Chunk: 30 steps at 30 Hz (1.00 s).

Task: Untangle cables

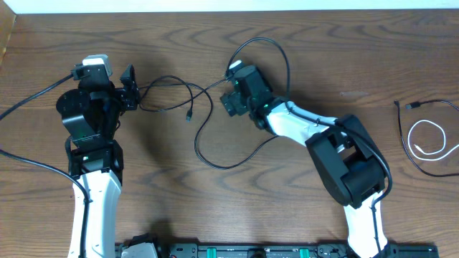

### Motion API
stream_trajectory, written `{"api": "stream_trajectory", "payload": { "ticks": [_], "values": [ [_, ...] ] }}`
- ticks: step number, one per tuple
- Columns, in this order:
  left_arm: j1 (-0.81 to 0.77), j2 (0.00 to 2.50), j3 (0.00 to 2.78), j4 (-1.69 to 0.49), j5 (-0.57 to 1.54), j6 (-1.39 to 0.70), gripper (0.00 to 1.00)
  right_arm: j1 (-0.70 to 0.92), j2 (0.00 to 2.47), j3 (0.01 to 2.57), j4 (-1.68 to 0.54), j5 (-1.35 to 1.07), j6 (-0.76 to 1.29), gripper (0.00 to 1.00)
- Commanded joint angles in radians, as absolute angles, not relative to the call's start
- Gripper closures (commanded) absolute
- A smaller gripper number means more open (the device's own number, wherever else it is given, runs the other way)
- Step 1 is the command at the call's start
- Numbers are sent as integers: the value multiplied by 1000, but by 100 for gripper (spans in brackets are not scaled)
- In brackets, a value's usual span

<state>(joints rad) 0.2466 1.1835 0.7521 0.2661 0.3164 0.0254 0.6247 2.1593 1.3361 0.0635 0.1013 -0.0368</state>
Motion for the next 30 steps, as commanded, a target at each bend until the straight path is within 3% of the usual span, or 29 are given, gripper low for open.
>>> {"api": "stream_trajectory", "payload": {
  "ticks": [1,30],
  "values": [
    [244,1176,758,270,332,24,35,667,2140,1345,67,69,-31,1],
    [244,1176,758,270,332,24,35,792,2161,1345,135,68,-31,1]
  ]
}}
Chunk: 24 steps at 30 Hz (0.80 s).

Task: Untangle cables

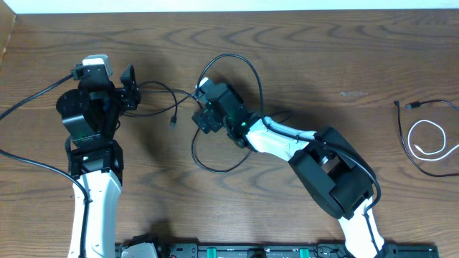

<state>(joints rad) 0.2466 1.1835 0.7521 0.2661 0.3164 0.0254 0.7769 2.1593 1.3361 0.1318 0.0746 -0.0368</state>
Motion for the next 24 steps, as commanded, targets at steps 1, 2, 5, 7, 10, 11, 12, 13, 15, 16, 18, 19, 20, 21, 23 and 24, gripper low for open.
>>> {"api": "stream_trajectory", "payload": {
  "ticks": [1,2,5,7,10,11,12,13,15,16,18,19,20,21,23,24],
  "values": [
    [244,1176,758,270,332,24,35,796,2166,1345,135,68,-31,1],
    [244,1176,758,270,331,24,35,800,2175,1345,135,68,-31,1],
    [244,1176,758,270,331,24,35,806,2197,1345,133,68,-30,1],
    [244,1176,758,270,331,24,35,808,2214,1345,123,68,-19,2],
    [244,1176,758,270,331,24,35,811,2250,1345,115,68,8,2],
    [244,1176,758,270,331,24,35,813,2267,1345,115,68,11,2],
    [244,1176,758,270,331,24,35,817,2283,1345,115,68,11,2],
    [244,1176,758,270,331,24,35,820,2295,1345,115,68,11,2],
    [244,1176,758,270,331,24,35,825,2316,1345,114,68,11,3],
    [244,1176,758,270,331,24,35,827,2324,1345,114,68,11,7],
    [244,1176,758,270,331,24,35,832,2332,1345,112,68,11,28],
    [244,1176,758,270,331,24,35,835,2335,1345,112,68,11,37],
    [244,1176,758,270,331,24,35,837,2337,1345,113,68,11,48],
    [244,1176,758,270,331,24,35,839,2337,1345,113,69,10,56],
    [244,1176,758,270,331,24,35,839,2338,1345,116,69,10,71],
    [244,1176,758,270,332,24,35,839,2338,1345,117,69,10,79]
  ]
}}
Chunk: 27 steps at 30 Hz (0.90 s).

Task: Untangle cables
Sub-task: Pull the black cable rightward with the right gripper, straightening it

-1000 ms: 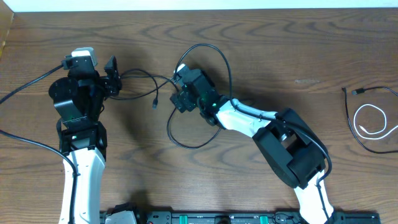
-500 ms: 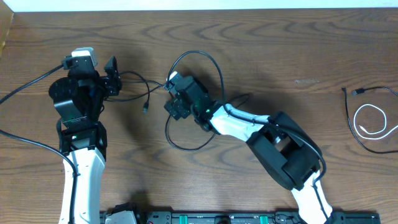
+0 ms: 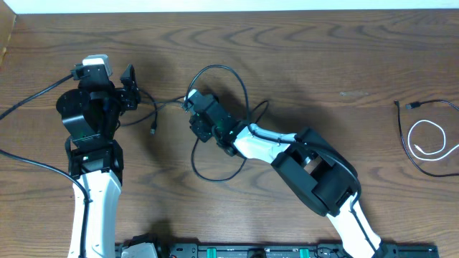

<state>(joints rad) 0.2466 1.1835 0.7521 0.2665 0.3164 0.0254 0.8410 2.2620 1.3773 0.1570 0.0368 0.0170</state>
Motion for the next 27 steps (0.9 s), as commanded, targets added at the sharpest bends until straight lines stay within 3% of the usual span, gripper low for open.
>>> {"api": "stream_trajectory", "payload": {
  "ticks": [1,2,10,27],
  "values": [
    [244,1176,758,270,331,24,35,839,2338,1345,117,73,10,89],
    [244,1176,758,270,331,24,35,839,2338,1345,117,76,10,99],
    [244,1176,758,270,331,24,35,833,2300,1346,112,184,10,99],
    [244,1176,758,270,331,24,35,669,1816,1346,-173,607,-20,99]
  ]
}}
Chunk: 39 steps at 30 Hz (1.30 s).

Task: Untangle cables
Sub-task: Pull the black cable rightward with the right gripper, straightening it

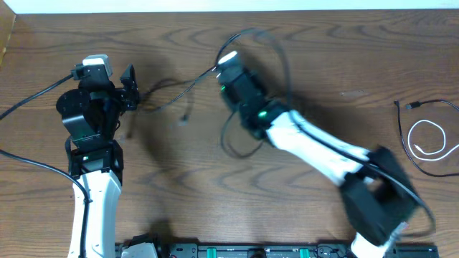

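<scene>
A thin black cable (172, 87) runs across the wooden table from my left gripper (131, 97) to my right gripper (224, 68). The left gripper is shut on one end of it at the far left. The right gripper, blurred by motion, appears shut on the cable near the top centre. Beyond it the cable arcs up and round (281, 54), and a loop (233, 147) hangs below the wrist. A short free end with a plug (185, 118) dangles between the two grippers.
At the far right lie a separate black cable (429, 104) and a coiled white cable (430, 140). The right arm's links (323, 154) stretch diagonally across the middle. The table's far edge (229, 12) is at the top, and a black rail (244, 251) sits at the front.
My right gripper has moved right and toward the far edge, away from the left gripper, carrying the cable. The span between the grippers is longer and straighter. The left arm has not moved.
My right gripper first held the cable at top centre with a wide loop below it. At the two following moments it stood ever closer to the left gripper, and the cable bunched up. Now it is back at top centre and the span is drawn out.
</scene>
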### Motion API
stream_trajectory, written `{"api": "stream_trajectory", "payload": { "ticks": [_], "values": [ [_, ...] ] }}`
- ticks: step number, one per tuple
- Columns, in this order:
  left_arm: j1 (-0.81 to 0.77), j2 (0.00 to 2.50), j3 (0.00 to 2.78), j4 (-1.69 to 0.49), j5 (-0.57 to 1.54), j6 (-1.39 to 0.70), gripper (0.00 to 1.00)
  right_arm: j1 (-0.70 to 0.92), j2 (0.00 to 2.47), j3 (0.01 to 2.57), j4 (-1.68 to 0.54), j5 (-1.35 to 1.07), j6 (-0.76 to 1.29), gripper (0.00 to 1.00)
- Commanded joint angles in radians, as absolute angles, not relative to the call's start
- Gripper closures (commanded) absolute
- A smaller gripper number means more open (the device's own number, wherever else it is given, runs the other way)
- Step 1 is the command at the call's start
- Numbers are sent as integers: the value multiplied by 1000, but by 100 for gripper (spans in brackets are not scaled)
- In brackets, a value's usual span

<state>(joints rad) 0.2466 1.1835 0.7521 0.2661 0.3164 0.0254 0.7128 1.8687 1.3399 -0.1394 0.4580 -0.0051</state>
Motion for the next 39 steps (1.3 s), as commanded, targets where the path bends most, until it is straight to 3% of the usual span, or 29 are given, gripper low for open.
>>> {"api": "stream_trajectory", "payload": {
  "ticks": [1,10,25,35,39],
  "values": [
    [244,1176,758,270,331,24,35,646,1791,1346,-197,641,-33,99],
    [244,1176,758,263,331,24,35,369,1610,1346,-299,878,-54,99],
    [244,1176,758,263,332,24,35,-189,1478,1346,-381,684,-2,99],
    [244,1177,758,262,331,24,35,-515,1497,1345,-391,779,93,99],
    [244,1177,758,262,332,24,35,-645,1520,1345,-425,566,134,99]
  ]
}}
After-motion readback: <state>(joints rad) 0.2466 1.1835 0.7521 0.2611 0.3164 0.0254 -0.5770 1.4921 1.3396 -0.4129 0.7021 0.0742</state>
